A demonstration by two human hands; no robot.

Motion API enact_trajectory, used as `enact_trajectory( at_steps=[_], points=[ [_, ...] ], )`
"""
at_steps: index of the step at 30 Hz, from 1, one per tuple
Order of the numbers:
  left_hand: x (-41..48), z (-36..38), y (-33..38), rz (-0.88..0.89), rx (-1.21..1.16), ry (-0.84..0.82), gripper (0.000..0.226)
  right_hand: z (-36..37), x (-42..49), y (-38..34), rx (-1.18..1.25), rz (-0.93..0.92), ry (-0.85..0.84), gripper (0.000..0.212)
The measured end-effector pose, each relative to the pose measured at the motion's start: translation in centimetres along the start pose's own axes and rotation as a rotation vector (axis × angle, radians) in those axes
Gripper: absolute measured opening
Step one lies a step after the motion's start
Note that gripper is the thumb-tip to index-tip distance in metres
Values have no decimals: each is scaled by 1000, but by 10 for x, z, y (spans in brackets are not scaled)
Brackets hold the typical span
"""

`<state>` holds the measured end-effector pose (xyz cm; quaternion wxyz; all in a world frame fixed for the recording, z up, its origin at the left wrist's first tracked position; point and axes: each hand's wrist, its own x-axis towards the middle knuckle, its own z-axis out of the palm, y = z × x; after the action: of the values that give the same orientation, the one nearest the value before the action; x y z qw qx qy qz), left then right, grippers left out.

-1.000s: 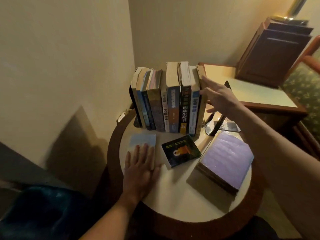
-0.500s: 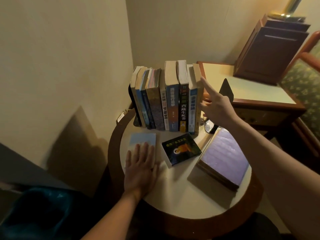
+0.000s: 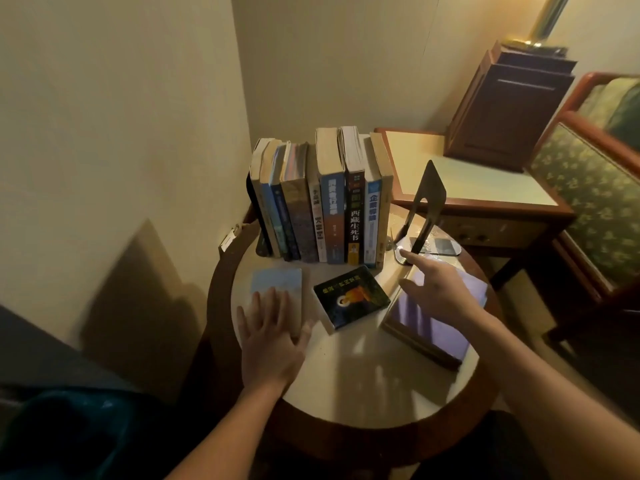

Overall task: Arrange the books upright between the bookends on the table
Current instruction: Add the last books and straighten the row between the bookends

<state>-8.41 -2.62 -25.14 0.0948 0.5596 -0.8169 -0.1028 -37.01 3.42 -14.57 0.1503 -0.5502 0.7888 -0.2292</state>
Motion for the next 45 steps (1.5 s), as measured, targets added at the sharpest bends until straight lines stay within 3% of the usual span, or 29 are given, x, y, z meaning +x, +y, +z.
enact_trajectory(
  at_steps=[6,9,12,20,27,35,41,45],
  points=[
    [-4,4,13,254,-4,13,77,-18,-23,49,-197,151,-88,64],
    [-4,8,52,444,-85,5,70,-23,-31,62,-238,217,-154,73],
    [-4,9,105,522,-132,-79,72,-29,-35,70,-234,240,-166,77],
    [10,9,192,390,-138,-251,73,-44,-38,88,-173,269,-160,78],
    [21,12,221,213,-169,-282,82,-43,-26,113,61,340,-136,85],
    [23,10,222,207,-147,-287,82,-33,-9,132,275,414,-55,112],
    [17,16,214,271,-168,-256,80,-27,-5,133,368,404,51,107],
    [5,21,202,324,-184,-204,96,-29,-14,128,437,376,129,100]
  ],
)
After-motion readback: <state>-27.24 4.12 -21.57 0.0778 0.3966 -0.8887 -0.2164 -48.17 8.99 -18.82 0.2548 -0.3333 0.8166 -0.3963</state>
